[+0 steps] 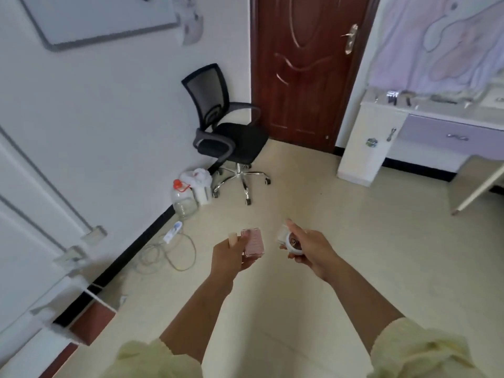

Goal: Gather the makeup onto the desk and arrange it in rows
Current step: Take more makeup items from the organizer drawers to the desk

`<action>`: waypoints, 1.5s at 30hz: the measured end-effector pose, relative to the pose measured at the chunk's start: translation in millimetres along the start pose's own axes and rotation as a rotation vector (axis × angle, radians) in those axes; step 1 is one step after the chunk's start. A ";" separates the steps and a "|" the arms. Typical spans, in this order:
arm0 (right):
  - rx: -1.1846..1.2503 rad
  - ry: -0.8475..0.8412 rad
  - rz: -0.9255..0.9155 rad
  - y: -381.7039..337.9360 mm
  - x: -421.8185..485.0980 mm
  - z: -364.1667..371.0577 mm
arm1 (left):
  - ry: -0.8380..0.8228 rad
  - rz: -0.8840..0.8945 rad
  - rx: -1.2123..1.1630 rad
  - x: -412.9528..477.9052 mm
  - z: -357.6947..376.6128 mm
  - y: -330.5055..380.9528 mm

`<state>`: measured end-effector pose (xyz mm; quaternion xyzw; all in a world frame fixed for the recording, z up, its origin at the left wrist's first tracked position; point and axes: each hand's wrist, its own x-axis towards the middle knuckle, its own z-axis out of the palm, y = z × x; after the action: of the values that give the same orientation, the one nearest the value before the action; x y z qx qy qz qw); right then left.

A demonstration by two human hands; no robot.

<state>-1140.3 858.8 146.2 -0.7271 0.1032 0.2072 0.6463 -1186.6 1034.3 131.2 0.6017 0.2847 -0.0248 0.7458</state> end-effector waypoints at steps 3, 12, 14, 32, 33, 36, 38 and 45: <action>0.066 0.091 0.006 -13.3 39.5 -60.2 | -0.103 -0.014 0.031 44.4 72.9 14.7; 0.162 0.281 0.032 -76.8 203.2 -220.8 | -0.310 -0.046 0.128 203.2 282.6 70.9; 0.174 0.316 0.031 -93.1 234.6 -255.2 | -0.349 -0.041 0.136 231.9 329.5 86.4; 0.295 0.512 0.051 -202.5 498.3 -624.7 | -0.482 -0.108 0.072 441.3 767.0 141.4; 0.303 0.517 0.047 -208.2 512.8 -646.9 | -0.490 -0.111 0.065 451.5 790.5 145.5; 0.302 0.518 0.061 -222.0 553.0 -704.1 | -0.511 -0.113 0.070 478.9 852.2 157.1; 0.307 0.504 0.069 -229.1 577.5 -735.2 | -0.525 -0.118 0.080 498.3 889.8 161.9; 0.291 0.511 0.071 -249.6 690.0 -854.1 | -0.575 -0.140 0.146 589.5 1031.9 172.7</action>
<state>-276.5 136.4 137.4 -0.6513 0.3166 0.0229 0.6892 -220.4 321.1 133.2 0.6011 0.1001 -0.2659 0.7470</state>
